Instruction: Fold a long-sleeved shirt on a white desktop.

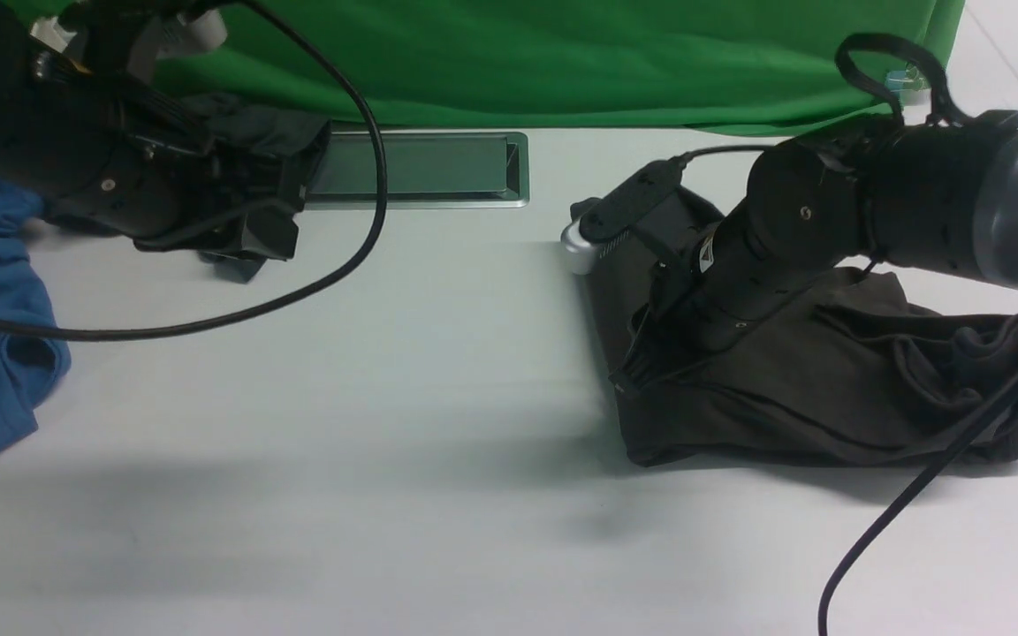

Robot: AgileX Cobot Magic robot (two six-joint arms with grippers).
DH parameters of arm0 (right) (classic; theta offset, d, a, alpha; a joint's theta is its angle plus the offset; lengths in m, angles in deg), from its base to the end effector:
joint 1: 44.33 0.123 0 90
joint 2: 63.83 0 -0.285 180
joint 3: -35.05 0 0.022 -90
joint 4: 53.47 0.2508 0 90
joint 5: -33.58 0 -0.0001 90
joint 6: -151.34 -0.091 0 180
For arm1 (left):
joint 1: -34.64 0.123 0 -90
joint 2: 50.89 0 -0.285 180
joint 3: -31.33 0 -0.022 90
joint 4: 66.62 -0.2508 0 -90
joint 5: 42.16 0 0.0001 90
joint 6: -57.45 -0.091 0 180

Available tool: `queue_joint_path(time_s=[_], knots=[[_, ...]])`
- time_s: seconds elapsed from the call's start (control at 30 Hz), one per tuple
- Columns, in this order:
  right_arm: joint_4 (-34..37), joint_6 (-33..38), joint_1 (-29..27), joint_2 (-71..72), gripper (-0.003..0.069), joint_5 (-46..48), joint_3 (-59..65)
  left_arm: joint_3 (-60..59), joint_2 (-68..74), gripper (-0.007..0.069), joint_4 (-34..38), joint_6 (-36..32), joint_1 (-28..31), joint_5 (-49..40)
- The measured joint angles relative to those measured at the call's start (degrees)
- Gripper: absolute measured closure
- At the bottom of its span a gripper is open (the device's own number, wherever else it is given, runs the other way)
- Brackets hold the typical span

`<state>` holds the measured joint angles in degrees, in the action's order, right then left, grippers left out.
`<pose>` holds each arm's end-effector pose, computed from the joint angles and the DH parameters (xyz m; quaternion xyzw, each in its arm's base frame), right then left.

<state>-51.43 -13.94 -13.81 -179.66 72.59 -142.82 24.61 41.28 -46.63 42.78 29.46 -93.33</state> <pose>0.3363 0.2006 0.1976 -0.3664 0.9087 0.0410 0.1958 0.3045 -0.0520 0.3161 0.0948 0.9493 -0.1371 0.2667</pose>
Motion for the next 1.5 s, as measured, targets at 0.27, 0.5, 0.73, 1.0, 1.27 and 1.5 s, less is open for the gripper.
queue_joint_path(time_s=[0.27, 0.5, 0.73, 1.0, 1.27, 1.5], knots=[[-0.05, -0.99, -0.14, 0.2, 0.0641, 0.35, 0.0, 0.0, 0.0, 0.0435, 0.92, -3.33, 0.0, 0.0], [-0.24, -1.84, -5.03, 5.86, 0.0643, 0.63, 0.0, 0.0, 0.0, 0.0428, 0.92, -3.54, 0.0, -0.51], [-0.67, 8.74, -18.02, 9.92, 0.0645, -1.36, -0.68, 0.0, 0.0, 0.0424, 1.4, -3.54, 0.0, -0.63], [-0.74, 16.09, -31.77, 8.58, 0.0645, -7.2, -2.5, 0.0, 0.0, 0.042, 2.19, -3.67, 0.0, -0.63], [-0.88, 18.51, -41.59, 7.39, 0.0645, -17.95, -2.79, 0.0, 0.0, 0.0417, 2.82, -3.67, 0.0, -0.51], [-0.71, 15.38, -41.01, 4.98, 0.0561, -25.03, -3.11, 0.0, 0.0, 0.0414, 3.93, -3.67, 0.0, -0.31]])
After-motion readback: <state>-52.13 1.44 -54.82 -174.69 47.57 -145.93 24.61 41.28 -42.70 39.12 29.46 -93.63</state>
